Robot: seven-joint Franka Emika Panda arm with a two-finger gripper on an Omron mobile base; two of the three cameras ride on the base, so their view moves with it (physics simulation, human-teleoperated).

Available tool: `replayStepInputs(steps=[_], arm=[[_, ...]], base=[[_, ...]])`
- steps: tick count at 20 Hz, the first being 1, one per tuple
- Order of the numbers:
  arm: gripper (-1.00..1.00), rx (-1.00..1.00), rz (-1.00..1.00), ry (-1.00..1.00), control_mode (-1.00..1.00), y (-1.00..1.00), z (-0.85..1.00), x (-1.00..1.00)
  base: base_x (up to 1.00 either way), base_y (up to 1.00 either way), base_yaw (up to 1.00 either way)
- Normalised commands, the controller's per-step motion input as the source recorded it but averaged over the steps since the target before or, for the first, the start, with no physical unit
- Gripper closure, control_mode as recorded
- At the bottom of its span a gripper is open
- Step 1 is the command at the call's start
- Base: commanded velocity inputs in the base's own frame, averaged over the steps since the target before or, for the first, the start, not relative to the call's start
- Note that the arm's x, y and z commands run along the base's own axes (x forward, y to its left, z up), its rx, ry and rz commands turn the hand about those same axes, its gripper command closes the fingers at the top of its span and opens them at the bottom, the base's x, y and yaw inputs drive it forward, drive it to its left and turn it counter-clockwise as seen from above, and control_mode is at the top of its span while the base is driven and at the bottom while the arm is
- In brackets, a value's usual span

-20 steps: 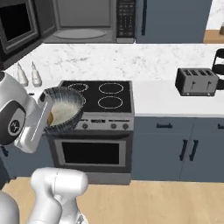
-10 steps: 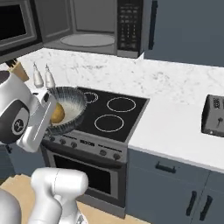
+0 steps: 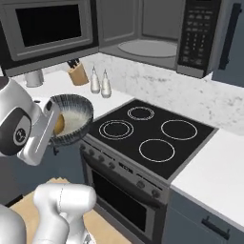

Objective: Pick the potato from the sink and place it in the bowl. Then pick the bowl and place it in the microwave. Then close the microwave door and press the start button.

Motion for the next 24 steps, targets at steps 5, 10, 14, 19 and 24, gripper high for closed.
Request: replayStepInputs(steps=[5,10,14,19,24], arm=[[1.00,0.00,0.00,0.00,1.00,0.00,0.00,0.00],[1.00,0.00,0.00,0.00,1.00,0.00,0.00,0.00],[1.00,0.00,0.00,0.00,1.00,0.00,0.00,0.00],[1.00,0.00,0.00,0.00,1.00,0.00,0.00,0.00],[1.00,0.00,0.00,0.00,1.00,0.00,0.00,0.00]], base=[[0.59,-0.05,0.23],[0.59,-0.17,0.05],[0.44,-0.15,0.00],[0.54,0.10,0.00],[0.75,0.06,0.07]])
